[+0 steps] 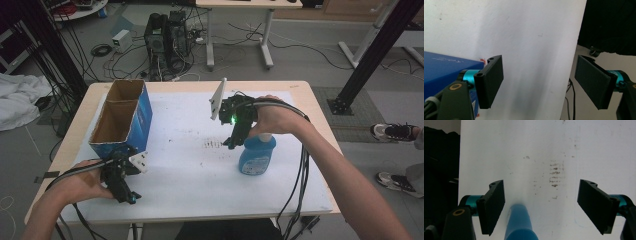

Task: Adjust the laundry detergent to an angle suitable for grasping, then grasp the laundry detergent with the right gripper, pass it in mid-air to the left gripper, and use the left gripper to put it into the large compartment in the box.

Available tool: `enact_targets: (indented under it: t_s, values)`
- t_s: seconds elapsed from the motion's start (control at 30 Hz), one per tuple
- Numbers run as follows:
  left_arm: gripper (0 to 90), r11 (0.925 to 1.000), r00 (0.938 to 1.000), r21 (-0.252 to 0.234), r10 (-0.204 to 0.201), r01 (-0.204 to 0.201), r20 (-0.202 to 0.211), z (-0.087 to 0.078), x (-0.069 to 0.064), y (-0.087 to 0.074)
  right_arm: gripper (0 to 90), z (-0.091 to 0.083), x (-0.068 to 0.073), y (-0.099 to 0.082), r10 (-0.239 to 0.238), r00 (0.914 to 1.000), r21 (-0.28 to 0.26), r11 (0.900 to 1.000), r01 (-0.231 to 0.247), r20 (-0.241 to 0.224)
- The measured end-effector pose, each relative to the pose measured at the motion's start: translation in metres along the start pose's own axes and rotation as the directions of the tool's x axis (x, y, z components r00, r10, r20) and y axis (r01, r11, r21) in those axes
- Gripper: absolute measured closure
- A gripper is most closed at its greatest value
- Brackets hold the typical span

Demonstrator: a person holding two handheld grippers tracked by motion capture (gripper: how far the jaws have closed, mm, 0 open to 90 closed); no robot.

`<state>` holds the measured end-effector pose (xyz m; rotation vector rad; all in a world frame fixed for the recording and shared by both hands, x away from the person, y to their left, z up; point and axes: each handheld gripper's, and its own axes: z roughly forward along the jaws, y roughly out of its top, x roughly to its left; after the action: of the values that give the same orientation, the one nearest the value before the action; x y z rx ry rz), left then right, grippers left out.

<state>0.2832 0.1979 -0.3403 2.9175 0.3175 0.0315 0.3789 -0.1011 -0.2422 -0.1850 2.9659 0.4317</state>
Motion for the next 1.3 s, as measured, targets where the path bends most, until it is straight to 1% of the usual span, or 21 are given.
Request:
enact_targets:
  t_s: [0.03,0.07,0.17,0.23,0.27,0.37,0.4,0.43,0.47,0.5,0.53,0.6,0.67,0.7,0.77,0.83,0.9,1.07,1.1,1.27,1.3]
  values:
    - [23.3,0.9999,0.9999,-0.001,-0.01,0.01,0.01,0.001,-0.001,-0.001,21.4,0.0,0.0,0.0,0.0,1.0,-0.001,1.0,0.0,0.0]
    - [23.2,0.9999,0.9999,0.001,-0.011,0.011,0.003,0.0,-0.001,-0.001,21.5,0.0,-0.001,0.0,0.001,1.0,-0.004,1.0,-0.001,0.001]
    - [23.2,1.0,1.0,0.0,-0.006,0.006,0.001,-0.001,0.0,-0.001,21.5,0.0,0.0,-0.001,0.016,0.9998,-0.009,0.9998,-0.016,0.007]
    - [23.2,1.0,1.0,0.004,-0.002,0.002,0.001,-0.001,0.0,-0.001,21.4,-0.002,-0.001,-0.002,0.009,0.9999,-0.011,0.9999,-0.009,0.009]
    - [23.2,1.0,1.0,-0.004,-0.008,0.008,-0.001,-0.002,-0.001,0.0,21.4,-0.002,-0.001,-0.003,0.009,0.9999,-0.014,0.9999,-0.009,0.01]
    - [23.2,1.0,1.0,-0.004,-0.006,0.006,0.0,-0.002,-0.001,0.001,21.4,-0.004,0.0,-0.004,0.02,0.9998,-0.024,0.9995,-0.02,0.008]
    - [23.2,0.9999,0.9999,-0.006,-0.008,0.008,0.009,-0.001,-0.001,0.003,21.4,-0.006,0.0,-0.006,0.018,0.9998,-0.031,0.9994,-0.018,0.003]
    - [23.2,0.9999,0.9999,-0.006,-0.008,0.008,0.009,-0.001,-0.001,0.003,21.4,-0.007,0.001,-0.007,0.04,0.9992,-0.038,0.9985,-0.04,0.004]
    - [23.2,1.0,1.0,-0.005,-0.002,0.002,0.001,-0.001,-0.001,0.004,21.4,-0.009,0.001,-0.009,0.019,0.9998,-0.033,0.9993,-0.019,0.007]
    - [23.2,1.0,1.0,-0.005,-0.002,0.002,0.001,-0.001,-0.001,0.004,21.4,-0.009,0.001,-0.009,0.019,0.9998,-0.033,0.9993,-0.019,0.007]
    - [23.2,1.0,1.0,-0.002,-0.002,0.002,0.004,-0.001,-0.001,0.005,21.4,-0.011,0.003,-0.012,0.048,0.9988,-0.048,0.9977,-0.048,0.007]
    - [23.2,1.0,0.9999,-0.003,0.005,-0.005,0.009,-0.001,0.0,0.009,21.4,-0.013,0.003,-0.017,0.046,0.9989,-0.05,0.9977,-0.046,0.006]
    - [23.3,1.0,0.9999,-0.004,0.007,-0.007,0.01,0.0,0.0,0.011,21.4,-0.015,0.005,-0.022,0.073,0.9973,-0.06,0.9956,-0.072,0.008]
    - [23.2,0.9998,0.9998,0.0,0.019,-0.019,0.007,0.0,0.001,0.012,21.4,-0.016,0.005,-0.025,0.076,0.9971,-0.063,0.9951,-0.076,0.006]
    - [23.2,0.9999,0.9999,-0.007,0.011,-0.011,0.011,0.001,0.001,0.013,21.4,-0.018,0.005,-0.03,0.086,0.9963,-0.067,0.9941,-0.085,0.005]
    - [23.2,0.9999,0.9998,-0.006,0.014,-0.014,0.015,0.001,0.001,0.014,21.4,-0.02,0.005,-0.033,0.088,0.9961,-0.068,0.9938,-0.087,0.001]
    - [23.2,0.9999,0.9998,-0.009,0.014,-0.014,0.015,0.001,0.001,0.016,21.4,-0.022,0.006,-0.041,0.098,0.9952,-0.098,0.9904,-0.097,0.0]
    - [23.2,0.9998,0.9998,-0.01,0.016,-0.015,0.015,0.001,0.001,0.017,21.4,-0.027,0.008,-0.052,0.109,0.994,-0.109,0.9881,-0.109,0.0]
    - [23.2,0.9998,0.9996,-0.004,0.022,-0.022,0.016,0.001,0.002,0.017,21.4,-0.027,0.008,-0.054,0.113,0.9936,-0.111,0.9875,-0.112,0.003]
    - [23.2,0.9997,0.9997,-0.011,0.019,-0.019,0.015,0.002,0.001,0.018,21.4,-0.023,0.009,-0.065,0.126,0.992,-0.109,0.9861,-0.125,0.0]
    - [23.2,0.9998,0.9997,-0.011,0.017,-0.017,0.017,0.002,0.001,0.018,21.4,-0.021,0.008,-0.07,0.139,0.9903,-0.108,0.9845,-0.139,-0.004]
